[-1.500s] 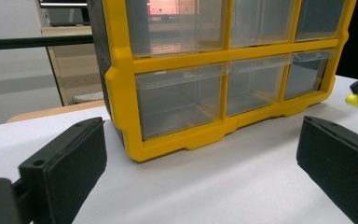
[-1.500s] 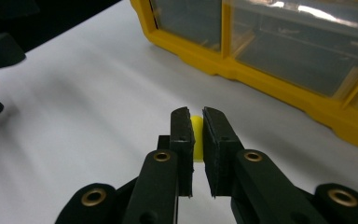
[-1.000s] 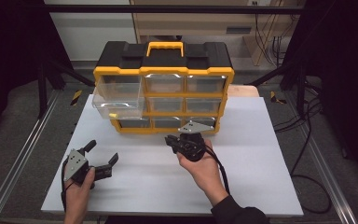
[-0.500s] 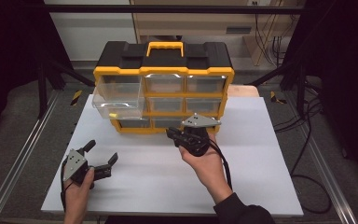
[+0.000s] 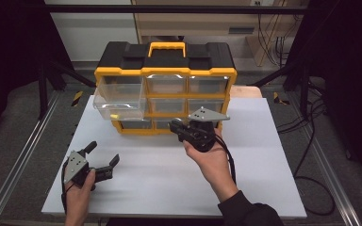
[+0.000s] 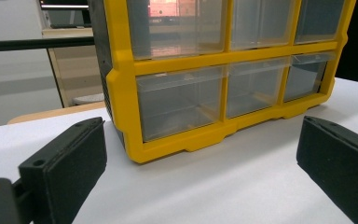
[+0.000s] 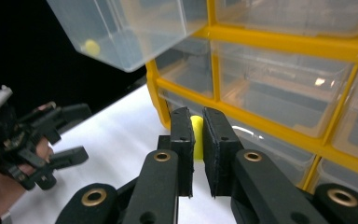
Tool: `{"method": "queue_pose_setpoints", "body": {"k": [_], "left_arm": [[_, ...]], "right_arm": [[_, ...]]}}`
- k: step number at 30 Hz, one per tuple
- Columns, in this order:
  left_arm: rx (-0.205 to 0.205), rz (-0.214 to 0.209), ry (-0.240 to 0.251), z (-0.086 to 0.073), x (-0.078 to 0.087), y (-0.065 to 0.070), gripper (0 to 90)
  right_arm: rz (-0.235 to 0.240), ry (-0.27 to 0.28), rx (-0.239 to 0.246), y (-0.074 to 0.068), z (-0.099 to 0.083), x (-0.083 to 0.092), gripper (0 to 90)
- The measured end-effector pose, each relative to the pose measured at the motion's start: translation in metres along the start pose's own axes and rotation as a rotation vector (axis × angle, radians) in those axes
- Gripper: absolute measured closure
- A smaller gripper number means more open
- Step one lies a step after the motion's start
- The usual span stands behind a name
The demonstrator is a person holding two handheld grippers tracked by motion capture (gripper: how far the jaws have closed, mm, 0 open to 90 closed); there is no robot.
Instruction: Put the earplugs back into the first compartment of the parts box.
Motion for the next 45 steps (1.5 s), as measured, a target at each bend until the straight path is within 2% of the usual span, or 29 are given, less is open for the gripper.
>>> {"method": "queue_pose_setpoints", "body": {"k": [18,32,45], "left_arm": [[0.006,-0.004,0.000,0.000,0.000,0.001,1.3],[0.004,-0.004,0.001,0.000,0.000,0.000,1.3],[0.006,-0.002,0.001,0.000,0.000,0.000,1.3]], "right_arm": [[-0.006,0.087,-0.022,0.007,0.033,0.012,83.3],[-0.013,0.150,-0.009,0.008,0.067,0.020,83.4],[-0.004,0.186,0.002,0.003,0.086,0.020,83.4]]}}
Point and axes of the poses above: each handheld gripper's, and its own axes: x roughly backward along the jaws, z roughly out of its top, y roughly to its right, the point moved 6 cm from there along -x, roughly forward along the jaws, and after that the axes turned 8 degrees about x, right-handed, at the moved point
